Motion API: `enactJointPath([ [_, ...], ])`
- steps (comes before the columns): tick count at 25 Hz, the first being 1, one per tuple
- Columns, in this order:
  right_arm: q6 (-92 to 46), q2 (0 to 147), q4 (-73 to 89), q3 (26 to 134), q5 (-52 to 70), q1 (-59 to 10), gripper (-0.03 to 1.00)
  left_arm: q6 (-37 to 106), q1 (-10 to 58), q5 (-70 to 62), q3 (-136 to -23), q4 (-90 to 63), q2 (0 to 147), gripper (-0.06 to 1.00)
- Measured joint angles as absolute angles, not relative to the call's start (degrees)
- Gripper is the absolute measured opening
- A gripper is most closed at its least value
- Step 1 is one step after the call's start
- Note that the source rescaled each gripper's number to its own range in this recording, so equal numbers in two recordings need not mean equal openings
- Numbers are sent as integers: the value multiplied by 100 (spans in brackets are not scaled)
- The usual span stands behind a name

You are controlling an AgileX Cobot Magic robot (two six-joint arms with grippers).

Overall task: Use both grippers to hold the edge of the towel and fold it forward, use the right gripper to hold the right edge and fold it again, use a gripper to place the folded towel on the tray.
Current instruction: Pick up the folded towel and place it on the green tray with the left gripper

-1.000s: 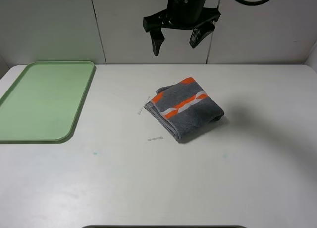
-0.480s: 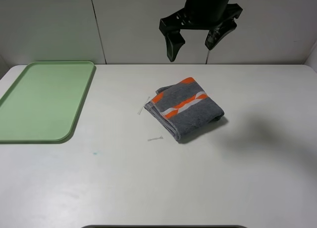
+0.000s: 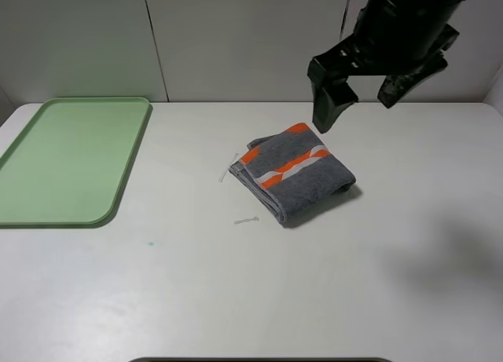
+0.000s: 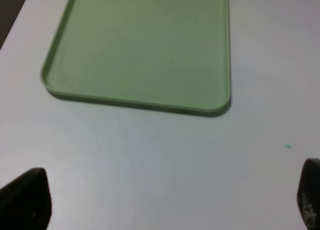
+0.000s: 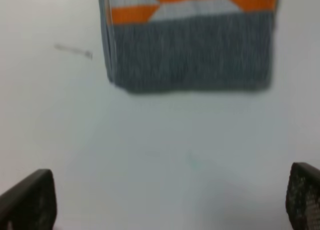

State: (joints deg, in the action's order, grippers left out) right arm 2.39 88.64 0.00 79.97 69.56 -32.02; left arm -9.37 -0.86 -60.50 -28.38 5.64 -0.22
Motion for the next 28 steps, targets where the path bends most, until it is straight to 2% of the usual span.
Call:
enactJointPath([
  [25, 737, 4271, 327, 4820, 6978, -3202, 100, -937, -86, -6050, -2838, 564, -22, 100],
  [28, 749, 3799, 541, 4497, 6983, -2985, 100, -937, -86, -6050, -2838, 564, -22, 100],
])
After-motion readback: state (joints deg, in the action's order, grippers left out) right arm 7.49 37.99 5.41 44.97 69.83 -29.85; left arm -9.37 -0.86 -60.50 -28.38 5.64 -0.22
